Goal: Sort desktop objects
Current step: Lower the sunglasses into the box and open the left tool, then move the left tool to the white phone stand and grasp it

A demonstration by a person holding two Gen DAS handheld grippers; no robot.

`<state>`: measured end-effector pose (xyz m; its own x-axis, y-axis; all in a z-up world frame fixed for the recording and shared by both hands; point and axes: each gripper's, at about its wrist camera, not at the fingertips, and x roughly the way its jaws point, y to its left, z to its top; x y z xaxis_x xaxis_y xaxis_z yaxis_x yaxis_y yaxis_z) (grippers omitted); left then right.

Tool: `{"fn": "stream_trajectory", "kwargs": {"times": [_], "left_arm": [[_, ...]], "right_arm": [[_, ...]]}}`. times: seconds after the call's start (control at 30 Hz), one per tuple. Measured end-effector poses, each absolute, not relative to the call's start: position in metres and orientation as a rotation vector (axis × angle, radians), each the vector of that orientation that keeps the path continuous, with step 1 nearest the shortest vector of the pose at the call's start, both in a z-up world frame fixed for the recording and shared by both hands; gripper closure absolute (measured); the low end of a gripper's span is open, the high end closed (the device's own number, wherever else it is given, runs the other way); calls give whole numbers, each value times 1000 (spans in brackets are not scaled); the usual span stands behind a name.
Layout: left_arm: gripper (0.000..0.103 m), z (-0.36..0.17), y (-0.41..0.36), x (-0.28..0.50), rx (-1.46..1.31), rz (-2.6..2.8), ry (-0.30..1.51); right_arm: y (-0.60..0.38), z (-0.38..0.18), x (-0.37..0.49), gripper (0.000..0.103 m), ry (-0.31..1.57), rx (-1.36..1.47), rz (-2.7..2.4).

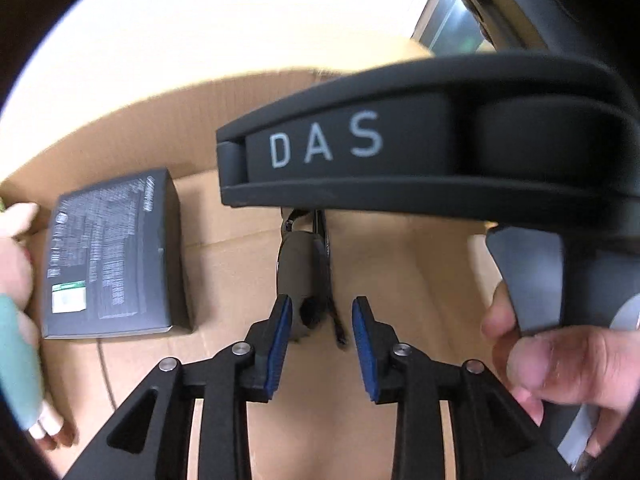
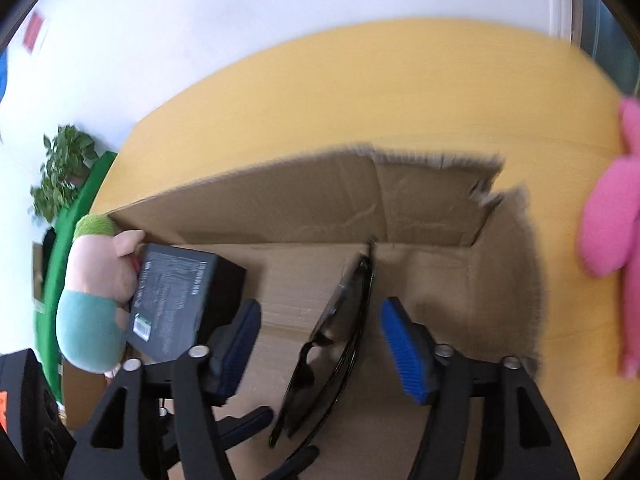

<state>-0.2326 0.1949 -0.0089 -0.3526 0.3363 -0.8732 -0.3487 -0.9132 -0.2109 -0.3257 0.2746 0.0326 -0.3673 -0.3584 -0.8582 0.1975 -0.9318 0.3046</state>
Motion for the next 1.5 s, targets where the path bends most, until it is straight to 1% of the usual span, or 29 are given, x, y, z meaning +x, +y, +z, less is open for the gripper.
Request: {"fn": "stream_trajectory", "kwargs": {"times": [0.07, 0.13, 0.17, 0.2, 0.27, 0.3, 0.4, 0.47, 0.57, 0.67, 0.77, 0.9, 0.93, 1.0, 1.1, 1.2, 1.3, 1.5], "left_arm": [[73, 13, 188, -214, -1398, 2310, 34], [67, 36, 177, -194, -1326, 2345, 49], [58, 49, 169, -180, -1281, 2373, 62], [46, 59, 161, -168, -1243, 2404, 72], [33, 80, 139, -139, -1154, 2476, 94], [30, 88, 127, -123, -1114, 2515, 107], [26, 107, 88, -76, -1034, 2596, 130], [25, 117, 75, -67, -1000, 2627, 154], [25, 127, 64, -46, -943, 2693, 198], [24, 141, 57, -10, -899, 2744, 205], [24, 124, 54, 15, -891, 2783, 174], [24, 123, 43, 43, -894, 2852, 153], [24, 121, 43, 47, -891, 2860, 144], [24, 118, 42, 53, -879, 2867, 137], [24, 114, 42, 63, -864, 2868, 115], [24, 104, 39, 65, -890, 2824, 64], [24, 89, 33, 59, -954, 2771, 3], [24, 41, 26, 46, -1139, 2601, -124]], "right_arm": [[276, 55, -313, 27, -177, 1471, -2377], [280, 84, -292, 22, -171, 1386, -2421], [283, 99, -278, 18, -174, 1338, -2444], [284, 108, -268, 17, -168, 1308, -2461], [288, 131, -238, 11, -140, 1218, -2514], [291, 140, -222, 10, -136, 1179, -2536], [298, 163, -168, 7, -152, 1056, -2595], [302, 170, -140, 3, -152, 1001, -2614], [295, 175, -91, 1, -107, 933, -2632], [281, 170, -53, 1, -48, 906, -2633], [266, 163, -16, 1, -4, 896, -2619], [252, 154, 29, 0, -13, 889, -2590], [246, 151, 41, 1, 15, 880, -2584], [239, 148, 54, 0, 58, 864, -2598], [235, 140, 69, 0, 68, 863, -2565], [234, 127, 77, 0, 111, 873, -2536], [237, 105, 81, 0, 108, 938, -2475], [235, 40, 73, 0, 99, 1159, -2285]]}}
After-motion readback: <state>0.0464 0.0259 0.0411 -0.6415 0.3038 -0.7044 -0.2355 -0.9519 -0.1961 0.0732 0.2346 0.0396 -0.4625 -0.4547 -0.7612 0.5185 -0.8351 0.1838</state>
